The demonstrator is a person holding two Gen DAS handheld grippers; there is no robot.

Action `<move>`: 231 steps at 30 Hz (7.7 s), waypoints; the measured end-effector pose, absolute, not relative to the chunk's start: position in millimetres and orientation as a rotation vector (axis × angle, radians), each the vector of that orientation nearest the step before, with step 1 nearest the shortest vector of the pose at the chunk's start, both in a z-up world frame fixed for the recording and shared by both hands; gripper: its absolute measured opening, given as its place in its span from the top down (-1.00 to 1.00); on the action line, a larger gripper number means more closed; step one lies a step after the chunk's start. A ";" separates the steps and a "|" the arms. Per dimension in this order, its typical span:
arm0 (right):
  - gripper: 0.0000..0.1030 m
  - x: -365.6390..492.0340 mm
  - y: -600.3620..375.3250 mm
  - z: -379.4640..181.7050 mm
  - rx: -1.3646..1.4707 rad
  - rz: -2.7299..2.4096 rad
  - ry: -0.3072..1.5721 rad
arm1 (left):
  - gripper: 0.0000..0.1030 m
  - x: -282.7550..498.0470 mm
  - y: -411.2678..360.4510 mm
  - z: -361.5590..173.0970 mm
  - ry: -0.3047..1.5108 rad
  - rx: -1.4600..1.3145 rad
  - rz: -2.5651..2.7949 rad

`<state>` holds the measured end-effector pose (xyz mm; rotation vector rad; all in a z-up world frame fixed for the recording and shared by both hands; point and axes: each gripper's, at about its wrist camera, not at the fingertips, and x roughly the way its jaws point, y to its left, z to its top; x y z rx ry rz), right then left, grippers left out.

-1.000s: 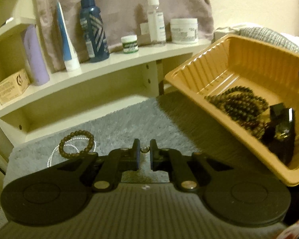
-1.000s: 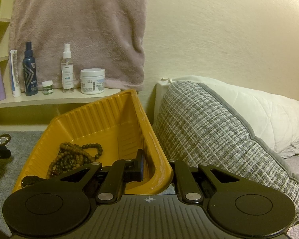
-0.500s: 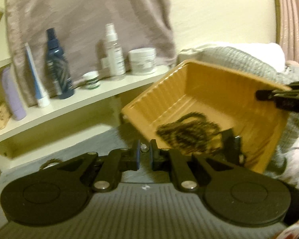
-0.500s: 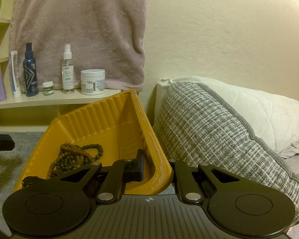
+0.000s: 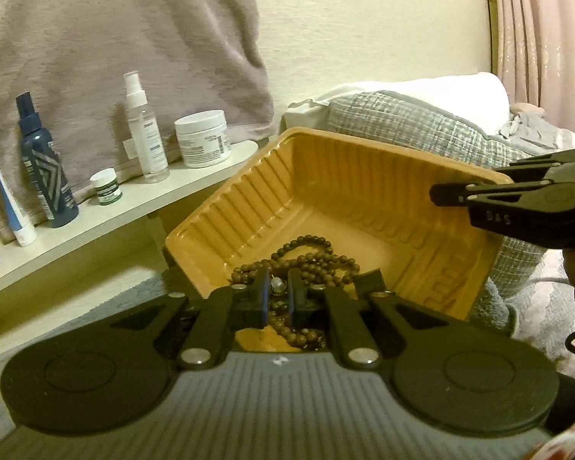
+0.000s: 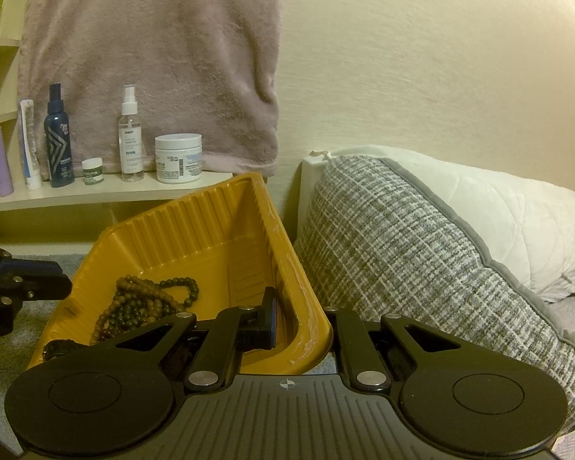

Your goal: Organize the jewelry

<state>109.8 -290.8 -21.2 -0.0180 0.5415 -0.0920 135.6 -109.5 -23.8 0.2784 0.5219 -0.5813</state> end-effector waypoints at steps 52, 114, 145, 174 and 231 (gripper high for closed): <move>0.79 110.8 -291.5 -22.8 -0.024 -0.095 0.543 | 0.55 158.0 42.7 -46.5 0.593 0.177 -0.158; 0.76 114.1 -294.4 -25.4 -0.034 -0.102 0.559 | 0.88 191.7 49.3 -29.6 0.574 0.435 -0.325; 0.77 114.1 -291.9 -24.6 -0.028 -0.102 0.557 | 0.88 174.0 -32.1 2.6 0.526 0.340 -0.534; 0.76 112.7 -296.7 -27.8 0.002 -0.106 0.559 | 0.88 158.2 -129.9 0.4 0.522 0.334 -0.762; 0.75 114.1 -297.8 -29.2 -0.018 -0.108 0.567 | 0.72 206.8 40.6 -82.7 0.714 0.401 -0.369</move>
